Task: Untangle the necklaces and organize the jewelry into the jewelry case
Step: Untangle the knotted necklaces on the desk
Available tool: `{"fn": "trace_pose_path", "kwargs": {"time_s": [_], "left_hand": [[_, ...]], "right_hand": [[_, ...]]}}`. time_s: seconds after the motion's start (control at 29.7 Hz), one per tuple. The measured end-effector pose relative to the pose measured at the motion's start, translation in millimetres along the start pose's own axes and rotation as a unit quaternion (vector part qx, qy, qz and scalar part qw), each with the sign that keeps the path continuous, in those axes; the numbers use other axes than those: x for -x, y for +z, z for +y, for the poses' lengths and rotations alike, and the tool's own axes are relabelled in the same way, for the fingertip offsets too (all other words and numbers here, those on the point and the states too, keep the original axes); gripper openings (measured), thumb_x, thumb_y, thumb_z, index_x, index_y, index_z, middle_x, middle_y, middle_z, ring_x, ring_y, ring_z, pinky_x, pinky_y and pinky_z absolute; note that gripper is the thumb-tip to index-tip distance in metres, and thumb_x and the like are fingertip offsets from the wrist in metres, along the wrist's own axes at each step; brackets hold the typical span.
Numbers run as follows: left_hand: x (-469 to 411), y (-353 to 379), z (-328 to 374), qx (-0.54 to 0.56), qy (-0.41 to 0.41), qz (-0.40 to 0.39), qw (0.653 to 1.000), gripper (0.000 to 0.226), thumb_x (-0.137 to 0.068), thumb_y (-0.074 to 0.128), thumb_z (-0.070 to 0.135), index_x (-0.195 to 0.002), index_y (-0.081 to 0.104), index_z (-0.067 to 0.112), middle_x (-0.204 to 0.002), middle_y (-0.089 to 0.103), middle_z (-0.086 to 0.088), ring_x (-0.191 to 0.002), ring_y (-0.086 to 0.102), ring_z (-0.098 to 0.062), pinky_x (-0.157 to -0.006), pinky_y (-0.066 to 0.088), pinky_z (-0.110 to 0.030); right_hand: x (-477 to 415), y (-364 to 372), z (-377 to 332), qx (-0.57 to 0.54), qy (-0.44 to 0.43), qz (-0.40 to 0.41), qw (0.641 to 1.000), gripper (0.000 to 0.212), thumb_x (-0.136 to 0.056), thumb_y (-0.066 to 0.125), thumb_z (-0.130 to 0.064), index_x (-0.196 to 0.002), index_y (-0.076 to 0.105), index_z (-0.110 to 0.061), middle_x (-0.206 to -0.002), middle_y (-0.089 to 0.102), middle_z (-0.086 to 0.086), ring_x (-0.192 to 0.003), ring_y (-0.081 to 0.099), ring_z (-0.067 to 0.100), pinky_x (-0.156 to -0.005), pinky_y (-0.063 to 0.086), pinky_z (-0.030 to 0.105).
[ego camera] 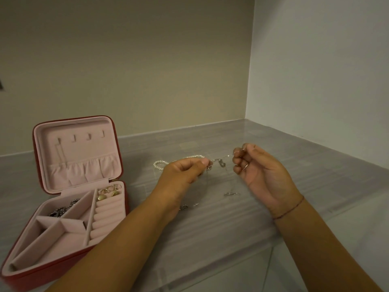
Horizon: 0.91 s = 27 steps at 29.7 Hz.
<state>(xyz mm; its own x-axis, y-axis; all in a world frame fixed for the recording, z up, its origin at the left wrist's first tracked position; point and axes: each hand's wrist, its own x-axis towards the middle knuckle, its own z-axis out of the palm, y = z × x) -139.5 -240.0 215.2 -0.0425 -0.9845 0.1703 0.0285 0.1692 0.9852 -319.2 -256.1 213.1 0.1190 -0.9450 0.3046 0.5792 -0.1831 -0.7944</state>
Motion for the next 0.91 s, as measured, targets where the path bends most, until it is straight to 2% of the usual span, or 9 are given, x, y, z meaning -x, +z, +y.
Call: {"fn": "trace_pose_path", "kwargs": {"time_s": [0.1,0.17,0.27,0.34,0.47,0.57,0.67,0.74,0.91], "left_hand": [[0,0,2,0.035,-0.012,-0.01,0.999,0.027,-0.065,0.07,0.043,-0.075,0.077,0.02,-0.083,0.067,-0.004,-0.081,0.055,-0.014,-0.074,0.044,-0.022],[-1,1,2,0.056,-0.029,-0.026,0.998,0.025,-0.07,0.069,0.038,-0.077,0.075,0.015,-0.079,0.067,-0.003,-0.076,0.058,-0.011,-0.068,0.045,-0.021],[0,3,4,0.087,-0.053,-0.046,0.994,0.022,-0.081,0.065,0.029,-0.087,0.071,0.008,-0.073,0.066,0.001,-0.066,0.059,-0.005,-0.064,0.046,-0.019],[1,4,6,0.1,-0.058,-0.055,0.992,0.017,-0.087,0.062,0.024,-0.085,0.069,0.009,-0.073,0.065,0.001,-0.063,0.058,-0.005,-0.061,0.048,-0.019],[1,5,6,0.086,-0.057,-0.046,0.994,0.017,-0.09,0.06,0.022,-0.08,0.072,0.014,-0.075,0.066,0.001,-0.069,0.058,-0.007,-0.066,0.045,-0.023],[2,4,5,0.053,-0.052,-0.053,0.996,0.015,-0.083,0.066,0.03,-0.084,0.074,0.017,-0.081,0.067,0.002,-0.078,0.057,-0.008,-0.073,0.043,-0.024],[3,3,5,0.032,-0.044,-0.062,0.997,0.025,-0.072,0.069,0.039,-0.086,0.075,0.02,-0.085,0.07,0.004,-0.084,0.059,-0.007,-0.08,0.041,-0.025],[4,4,5,0.03,-0.038,-0.058,0.997,0.028,-0.068,0.07,0.041,-0.086,0.075,0.021,-0.088,0.071,0.004,-0.085,0.059,-0.007,-0.08,0.04,-0.025],[4,4,4,0.02,-0.025,-0.044,0.999,0.032,-0.061,0.073,0.044,-0.083,0.076,0.021,-0.086,0.066,0.002,-0.083,0.055,-0.009,-0.076,0.041,-0.024]], "right_hand": [[0,3,1,-0.014,0.006,-0.002,1.0,0.007,-0.078,0.052,-0.019,-0.08,0.054,-0.013,-0.081,0.065,0.006,-0.07,0.061,0.015,-0.066,0.054,0.026],[1,5,2,0.008,0.02,-0.01,1.0,0.007,-0.079,0.051,-0.018,-0.078,0.052,-0.012,-0.081,0.064,0.008,-0.063,0.058,0.016,-0.058,0.052,0.027],[2,7,5,0.084,0.032,-0.031,0.995,0.007,-0.086,0.049,-0.013,-0.08,0.05,-0.011,-0.081,0.062,0.01,-0.05,0.047,0.012,-0.045,0.038,0.022],[3,7,5,0.143,0.027,-0.053,0.988,0.006,-0.087,0.054,-0.014,-0.083,0.055,-0.01,-0.079,0.062,0.01,-0.046,0.04,0.01,-0.041,0.03,0.02],[8,11,8,0.249,0.027,-0.076,0.965,0.021,-0.079,0.069,-0.028,-0.09,0.069,-0.01,-0.062,0.053,0.003,-0.044,0.031,0.007,-0.042,0.022,0.017],[11,16,7,0.279,0.026,-0.072,0.957,0.019,-0.072,0.072,-0.027,-0.084,0.073,-0.013,-0.049,0.046,-0.006,-0.043,0.027,0.007,-0.041,0.021,0.018],[14,20,4,0.274,0.024,-0.078,0.958,0.009,-0.081,0.065,-0.005,-0.088,0.067,0.0,-0.043,0.054,-0.012,-0.036,0.042,-0.001,-0.04,0.031,0.007],[15,23,2,0.278,0.016,-0.078,0.957,0.01,-0.083,0.06,0.005,-0.093,0.064,0.005,-0.043,0.056,-0.013,-0.037,0.05,-0.004,-0.041,0.036,0.005],[15,22,2,0.295,-0.009,-0.051,0.954,0.005,-0.085,0.06,0.003,-0.083,0.063,0.0,-0.04,0.054,-0.013,-0.037,0.049,-0.004,-0.042,0.036,0.004]]}}
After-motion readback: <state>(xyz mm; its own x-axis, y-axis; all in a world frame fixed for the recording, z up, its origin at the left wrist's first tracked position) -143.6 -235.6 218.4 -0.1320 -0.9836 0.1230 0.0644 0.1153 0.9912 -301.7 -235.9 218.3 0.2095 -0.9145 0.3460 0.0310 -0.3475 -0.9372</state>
